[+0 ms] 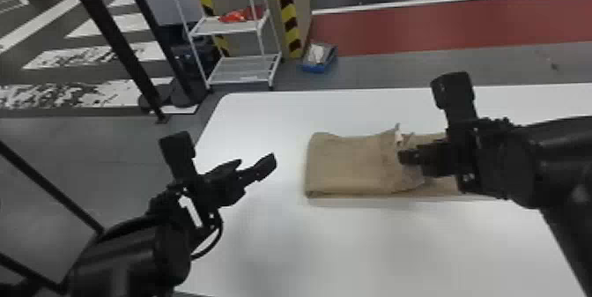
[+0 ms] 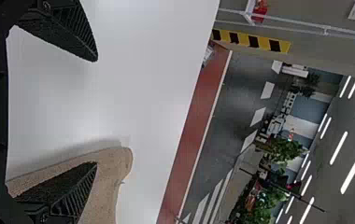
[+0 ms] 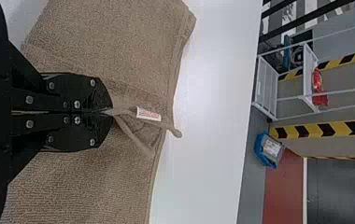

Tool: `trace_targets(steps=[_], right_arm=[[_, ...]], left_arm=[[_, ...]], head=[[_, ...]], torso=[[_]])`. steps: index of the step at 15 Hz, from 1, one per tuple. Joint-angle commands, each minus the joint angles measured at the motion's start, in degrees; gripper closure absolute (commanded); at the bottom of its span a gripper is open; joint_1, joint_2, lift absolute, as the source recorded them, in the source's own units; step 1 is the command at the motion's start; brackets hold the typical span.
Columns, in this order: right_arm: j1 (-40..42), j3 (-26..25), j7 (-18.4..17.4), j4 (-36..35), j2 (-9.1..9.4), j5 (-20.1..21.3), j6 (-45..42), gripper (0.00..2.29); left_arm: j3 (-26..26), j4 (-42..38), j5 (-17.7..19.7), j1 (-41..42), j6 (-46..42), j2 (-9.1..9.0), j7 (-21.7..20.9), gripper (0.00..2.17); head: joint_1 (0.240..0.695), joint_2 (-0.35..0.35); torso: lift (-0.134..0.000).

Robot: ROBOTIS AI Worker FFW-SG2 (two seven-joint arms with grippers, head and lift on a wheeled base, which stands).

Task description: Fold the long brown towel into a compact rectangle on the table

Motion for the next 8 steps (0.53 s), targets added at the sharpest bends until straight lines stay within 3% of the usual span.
trace_targets(steps=[1, 5, 8], right_arm=[[1.3, -0.6, 0.0, -2.9, 0.05, -0.3, 1.6, 1.21], [2.2, -6.2, 0.7, -7.4, -0.09, -1.6, 3.7, 1.21], [3.5, -10.7, 0.7, -11.5, -1.93, -4.4, 6.3, 1.21]], left_arm=[[0.2, -0.1, 0.1, 0.0, 0.0, -0.15, 0.0, 0.09], [0.7, 0.0, 0.1, -0.1, 0.0, -0.15, 0.0, 0.09], [0.8, -0.2, 0.2, 0.0, -0.2, -0.15, -0.1, 0.09]], head=[[0.695, 0.280], [0.695, 0.278], [0.695, 0.259]], torso=[[-0.123], [-0.123], [-0.123]])
